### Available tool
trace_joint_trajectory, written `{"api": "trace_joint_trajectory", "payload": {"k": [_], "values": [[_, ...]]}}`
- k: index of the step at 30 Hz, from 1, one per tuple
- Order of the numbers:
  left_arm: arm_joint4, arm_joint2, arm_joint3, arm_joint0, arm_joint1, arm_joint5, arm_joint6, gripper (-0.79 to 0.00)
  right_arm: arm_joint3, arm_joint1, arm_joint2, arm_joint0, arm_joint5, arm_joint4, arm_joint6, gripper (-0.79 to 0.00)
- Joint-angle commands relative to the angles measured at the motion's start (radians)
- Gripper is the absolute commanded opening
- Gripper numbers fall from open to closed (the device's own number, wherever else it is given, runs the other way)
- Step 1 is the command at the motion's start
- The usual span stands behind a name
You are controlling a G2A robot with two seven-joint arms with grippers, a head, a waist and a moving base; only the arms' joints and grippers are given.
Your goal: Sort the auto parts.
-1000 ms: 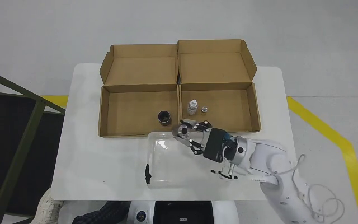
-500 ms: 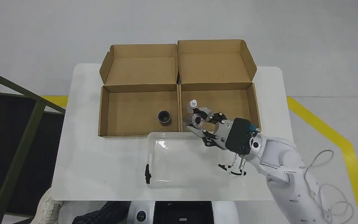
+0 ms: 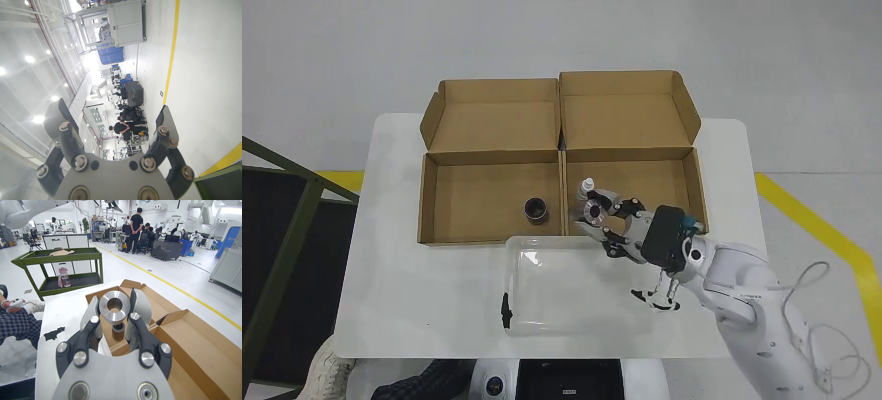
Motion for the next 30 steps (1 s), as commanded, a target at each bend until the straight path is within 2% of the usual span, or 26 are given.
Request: {"api": "trace_joint_trajectory", "payload": {"k": [1, 13, 30], "values": [[0.000, 0.000, 0.000, 0.000, 0.000, 0.000, 0.000, 0.000, 0.011, -0.002, -0.016, 0.014, 0.005, -0.006, 0.012, -0.785], [0.000, 0.000, 0.000, 0.000, 0.000, 0.000, 0.000, 0.000, 0.136, -0.025, -0.159, 0.140, 0.055, -0.071, 0.070, -0.785], [0.000, 0.000, 0.000, 0.000, 0.000, 0.000, 0.000, 0.000, 0.317, -0.088, -0.355, 0.360, 0.216, -0.166, 0.146, -0.785]]}}
